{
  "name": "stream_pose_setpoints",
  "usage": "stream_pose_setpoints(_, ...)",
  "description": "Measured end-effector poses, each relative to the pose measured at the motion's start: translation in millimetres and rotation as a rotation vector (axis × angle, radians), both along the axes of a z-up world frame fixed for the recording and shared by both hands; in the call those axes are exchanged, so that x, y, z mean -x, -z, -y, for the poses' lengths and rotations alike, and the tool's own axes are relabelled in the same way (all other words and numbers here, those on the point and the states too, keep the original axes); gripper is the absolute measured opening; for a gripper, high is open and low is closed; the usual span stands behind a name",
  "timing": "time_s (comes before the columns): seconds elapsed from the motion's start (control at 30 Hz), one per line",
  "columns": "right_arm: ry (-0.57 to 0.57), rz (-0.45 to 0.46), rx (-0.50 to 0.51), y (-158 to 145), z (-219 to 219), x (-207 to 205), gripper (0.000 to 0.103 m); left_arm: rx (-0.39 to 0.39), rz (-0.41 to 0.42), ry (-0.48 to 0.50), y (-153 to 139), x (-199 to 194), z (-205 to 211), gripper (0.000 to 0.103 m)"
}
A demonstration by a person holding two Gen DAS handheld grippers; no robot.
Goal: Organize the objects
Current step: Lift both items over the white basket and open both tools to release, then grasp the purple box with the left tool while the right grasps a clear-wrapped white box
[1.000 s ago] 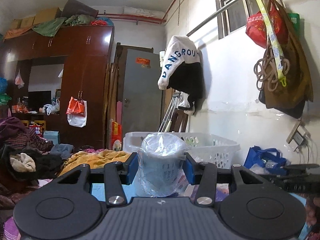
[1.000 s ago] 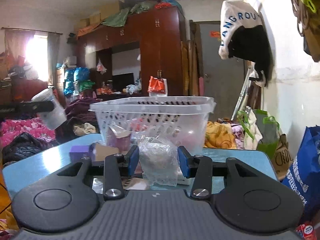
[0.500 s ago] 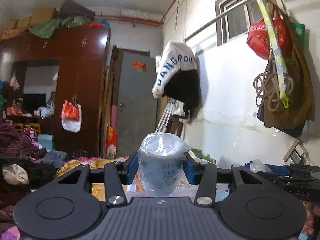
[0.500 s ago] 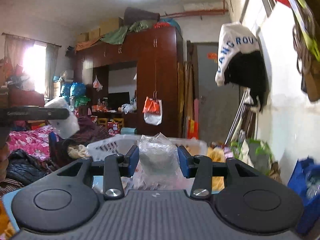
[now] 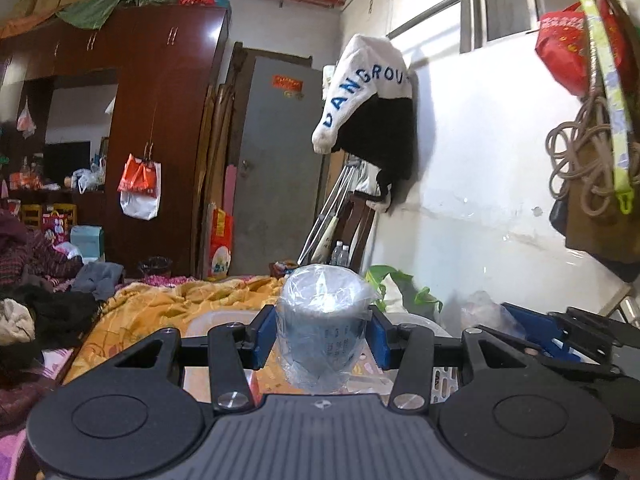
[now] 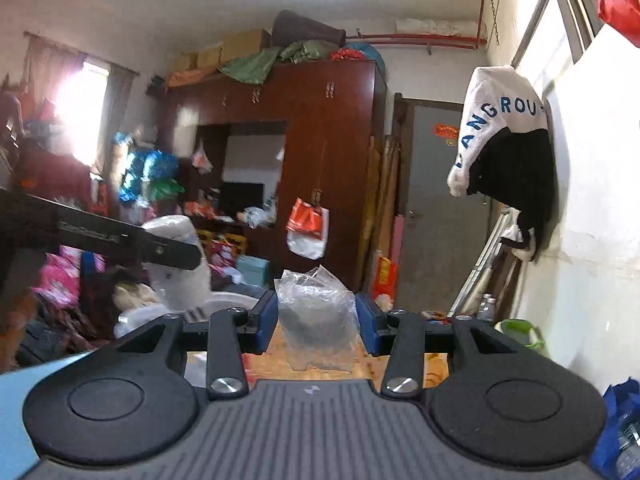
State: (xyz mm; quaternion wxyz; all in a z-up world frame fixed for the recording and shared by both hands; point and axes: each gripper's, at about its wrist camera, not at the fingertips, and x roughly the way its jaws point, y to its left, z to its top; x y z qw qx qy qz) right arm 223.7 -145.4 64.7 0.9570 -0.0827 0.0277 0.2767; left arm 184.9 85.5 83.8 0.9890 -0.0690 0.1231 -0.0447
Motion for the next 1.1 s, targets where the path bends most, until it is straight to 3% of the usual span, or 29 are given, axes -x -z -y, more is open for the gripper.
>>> stream_pose_setpoints(0.13, 0.027, -0.002, 0.004, 15, -1, -12, 0.047, -0.010, -0.017, -0.021, 10, -16, 1, 0.056)
stream_pose_setpoints(0.17, 0.032, -0.004, -0.006, 17, 1, -12, 0.055, -0.011, -0.032, -0.026, 12, -23, 1, 0.062)
stream_pose_setpoints(0.2, 0.040, -0.007, -0.025, 19, 3, -12, 0.063, -0.017, -0.047, -0.038, 14, -29, 1, 0.078)
stream_pose_setpoints(0.23, 0.040, -0.007, -0.042, 18, 6, -11, 0.077, -0.029, -0.061, -0.059, 17, -35, 1, 0.083)
stream_pose_setpoints(0.37, 0.046, -0.031, -0.069, 14, 14, 1, 0.102, -0.018, -0.061, -0.020, 22, -31, -3, 0.083)
stream_pose_setpoints(0.4, 0.054, -0.048, -0.081, 14, 17, 7, 0.103, -0.002, -0.047, -0.004, 22, -22, -5, 0.083)
stream_pose_setpoints(0.57, -0.029, -0.251, -0.158, 36, 45, 60, 0.103, 0.004, 0.029, 0.016, 34, 54, -15, 0.087)
stream_pose_setpoints(0.63, -0.111, -0.287, -0.160, 57, 51, 92, 0.103, 0.003, 0.008, 0.011, 49, 83, -20, 0.091)
stream_pose_setpoints(0.73, -0.141, -0.287, -0.113, 84, 48, 130, 0.102, 0.022, -0.043, 0.016, 74, 106, -27, 0.091)
stream_pose_setpoints(0.8, -0.177, -0.279, -0.067, 95, 41, 144, 0.095, 0.029, -0.072, 0.023, 87, 111, -31, 0.091)
stream_pose_setpoints(0.93, -0.214, -0.314, 0.019, 100, 23, 144, 0.068, 0.011, -0.125, -0.008, 101, 102, -34, 0.090)
stream_pose_setpoints(1.1, -0.193, -0.338, 0.093, 103, 17, 141, 0.056, -0.018, -0.170, 0.022, 108, 95, -29, 0.090)
